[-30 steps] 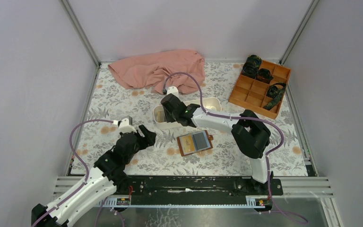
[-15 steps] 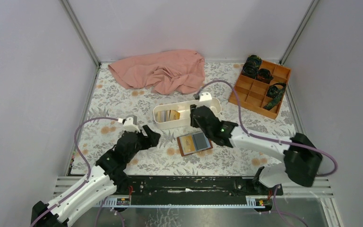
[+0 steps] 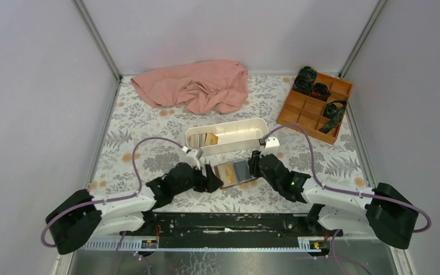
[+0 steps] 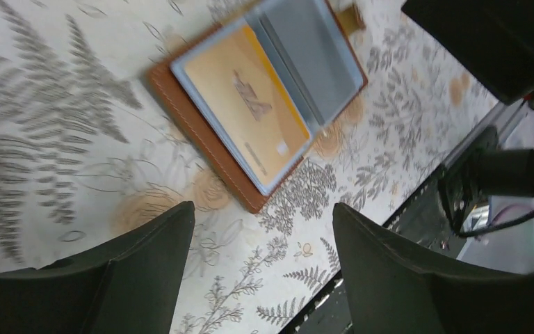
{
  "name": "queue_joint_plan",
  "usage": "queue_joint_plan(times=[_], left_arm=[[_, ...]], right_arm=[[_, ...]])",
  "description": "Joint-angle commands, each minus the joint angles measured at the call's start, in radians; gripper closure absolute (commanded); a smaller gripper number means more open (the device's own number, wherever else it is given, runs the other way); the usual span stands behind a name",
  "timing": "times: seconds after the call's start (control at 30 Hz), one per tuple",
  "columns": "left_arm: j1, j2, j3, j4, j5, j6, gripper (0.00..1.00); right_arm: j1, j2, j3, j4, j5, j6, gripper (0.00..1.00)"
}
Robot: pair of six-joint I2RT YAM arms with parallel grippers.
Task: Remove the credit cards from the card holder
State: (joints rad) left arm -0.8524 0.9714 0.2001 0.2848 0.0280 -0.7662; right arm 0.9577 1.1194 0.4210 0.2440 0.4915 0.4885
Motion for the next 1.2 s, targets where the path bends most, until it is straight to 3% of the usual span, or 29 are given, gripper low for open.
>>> queue_joint_plan(times=[0.0, 0.1, 0.2, 0.33, 0.43, 0.47, 0.53, 0.6, 0.63, 0.87, 1.17], left_arm=[[-0.065, 0.133, 0.051, 0.203, -0.032, -0.001, 0.2], [-0.065, 0.155, 0.068, 0.169, -0.099, -0.013, 0.22], [-0.065, 0.127, 0.08, 0.106, -0.149, -0.001, 0.2], [-0.062, 0.065, 0.087, 0.013, -0.235, 0.007, 0.19], [-0.054, 0.05, 0.08, 0.007, -0.235, 0.004, 0.22], [-0.049, 0.053, 0.075, 0.019, -0.224, -0.005, 0.29], [-0.033, 0.061, 0.058, 0.068, -0.188, -0.031, 0.7], [-0.019, 0.085, 0.046, 0.129, -0.145, -0.051, 0.96], [-0.017, 0.105, 0.045, 0.153, -0.128, -0.056, 1.0], [-0.003, 0.268, 0.049, 0.342, 0.004, -0.084, 1.0], [0.025, 0.34, 0.031, 0.355, 0.027, -0.088, 1.0]], right_arm=[[0.008, -0.024, -0.026, 0.076, -0.061, 0.023, 0.57], [0.02, 0.02, -0.012, 0.077, -0.128, 0.012, 0.47], [0.052, 0.065, 0.017, 0.062, -0.122, -0.001, 0.43], [0.079, 0.134, 0.046, 0.098, -0.185, -0.008, 0.44], [0.083, 0.163, 0.021, 0.203, -0.28, 0.011, 0.53], [0.083, 0.168, 0.006, 0.248, -0.299, 0.023, 0.58], [0.081, 0.173, -0.028, 0.325, -0.31, 0.048, 0.76], [0.077, 0.177, -0.041, 0.341, -0.294, 0.063, 0.98], [0.073, 0.18, -0.045, 0.339, -0.294, 0.066, 1.0], [-0.004, 0.235, -0.112, 0.47, -0.414, 0.123, 1.0], [-0.079, 0.312, -0.194, 0.618, -0.488, 0.195, 0.97]])
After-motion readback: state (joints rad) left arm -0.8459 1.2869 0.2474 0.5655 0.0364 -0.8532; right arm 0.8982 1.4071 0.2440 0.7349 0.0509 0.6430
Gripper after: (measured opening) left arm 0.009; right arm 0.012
